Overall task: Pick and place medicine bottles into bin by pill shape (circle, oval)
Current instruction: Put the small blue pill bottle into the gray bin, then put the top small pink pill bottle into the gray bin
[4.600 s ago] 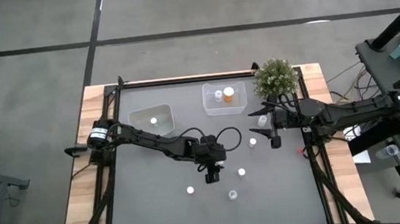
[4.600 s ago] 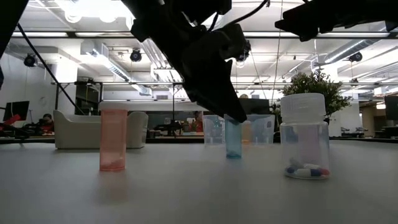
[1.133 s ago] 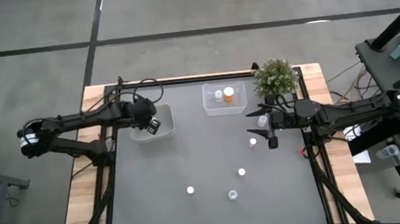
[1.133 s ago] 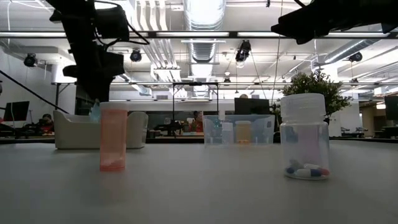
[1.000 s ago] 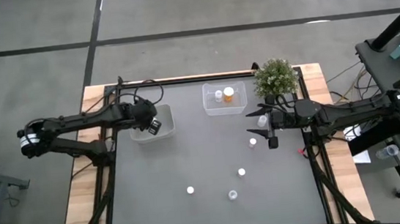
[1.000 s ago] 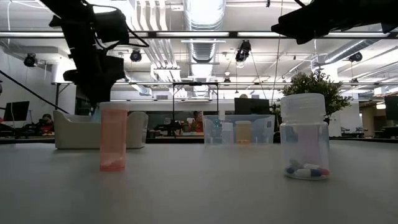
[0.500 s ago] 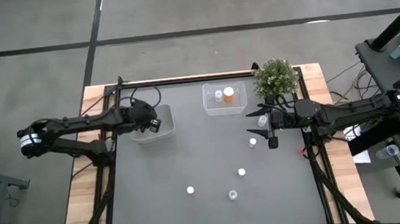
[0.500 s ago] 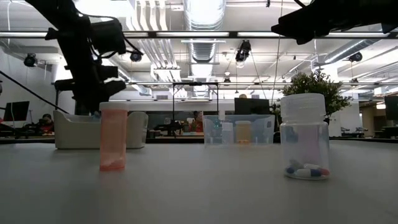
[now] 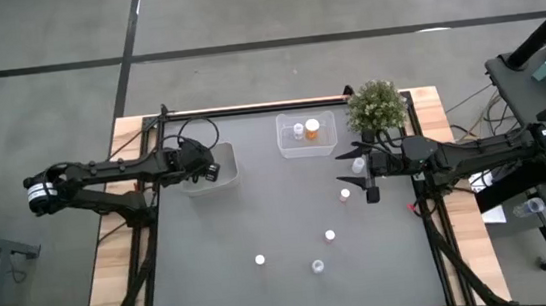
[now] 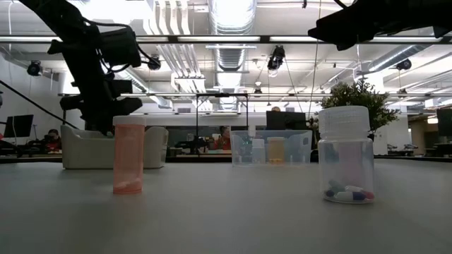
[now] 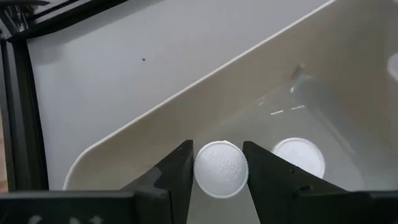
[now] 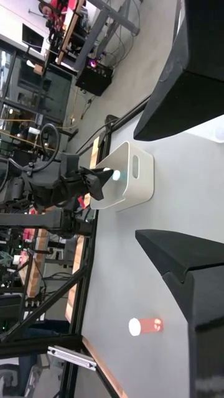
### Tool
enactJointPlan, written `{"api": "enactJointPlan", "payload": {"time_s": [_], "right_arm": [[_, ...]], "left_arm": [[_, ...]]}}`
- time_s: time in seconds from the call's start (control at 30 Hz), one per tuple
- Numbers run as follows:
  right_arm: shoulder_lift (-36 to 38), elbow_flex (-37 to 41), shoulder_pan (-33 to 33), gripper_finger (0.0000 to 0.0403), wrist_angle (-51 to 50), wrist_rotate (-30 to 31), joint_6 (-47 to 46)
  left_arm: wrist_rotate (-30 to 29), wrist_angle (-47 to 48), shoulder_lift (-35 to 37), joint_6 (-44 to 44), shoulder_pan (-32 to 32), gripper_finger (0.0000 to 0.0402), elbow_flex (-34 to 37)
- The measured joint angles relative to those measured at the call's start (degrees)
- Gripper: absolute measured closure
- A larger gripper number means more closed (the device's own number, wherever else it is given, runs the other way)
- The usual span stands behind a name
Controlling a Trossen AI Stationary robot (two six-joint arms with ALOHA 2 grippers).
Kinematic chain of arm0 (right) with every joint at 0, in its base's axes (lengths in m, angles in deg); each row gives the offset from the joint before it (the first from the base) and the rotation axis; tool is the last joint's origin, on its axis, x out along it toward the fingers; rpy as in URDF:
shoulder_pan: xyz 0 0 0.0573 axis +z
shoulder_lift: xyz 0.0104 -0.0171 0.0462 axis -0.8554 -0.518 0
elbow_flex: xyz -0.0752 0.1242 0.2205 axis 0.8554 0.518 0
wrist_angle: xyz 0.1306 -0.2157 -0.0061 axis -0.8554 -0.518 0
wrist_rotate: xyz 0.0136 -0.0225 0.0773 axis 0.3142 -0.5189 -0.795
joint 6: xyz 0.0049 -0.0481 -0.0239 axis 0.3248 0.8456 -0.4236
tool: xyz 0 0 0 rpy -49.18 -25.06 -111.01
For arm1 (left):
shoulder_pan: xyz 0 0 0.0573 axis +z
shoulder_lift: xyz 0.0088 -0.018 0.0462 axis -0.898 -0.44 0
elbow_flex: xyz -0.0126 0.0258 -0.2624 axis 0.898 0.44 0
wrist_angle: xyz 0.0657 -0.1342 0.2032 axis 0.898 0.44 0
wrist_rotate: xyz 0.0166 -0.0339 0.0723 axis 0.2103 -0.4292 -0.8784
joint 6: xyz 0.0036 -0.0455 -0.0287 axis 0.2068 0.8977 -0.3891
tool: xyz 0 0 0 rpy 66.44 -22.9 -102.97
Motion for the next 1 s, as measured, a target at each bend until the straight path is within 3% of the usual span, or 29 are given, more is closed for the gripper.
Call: {"api": "enactJointPlan", "payload": {"time_s": [0.8, 1.0], "right_arm": [[0.0, 0.0, 0.0, 0.0165, 0.0, 0.0, -0.4], [0.0, 0.0, 0.0, 0.0165, -0.2, 0.1, -11.0]], "left_arm": [[0.0, -0.3, 0.5, -5.0, 0.0, 0.0274, -2.2], [0.1, 1.1, 2.5, -9.9, 0.0, 0.0274, -6.0]]}}
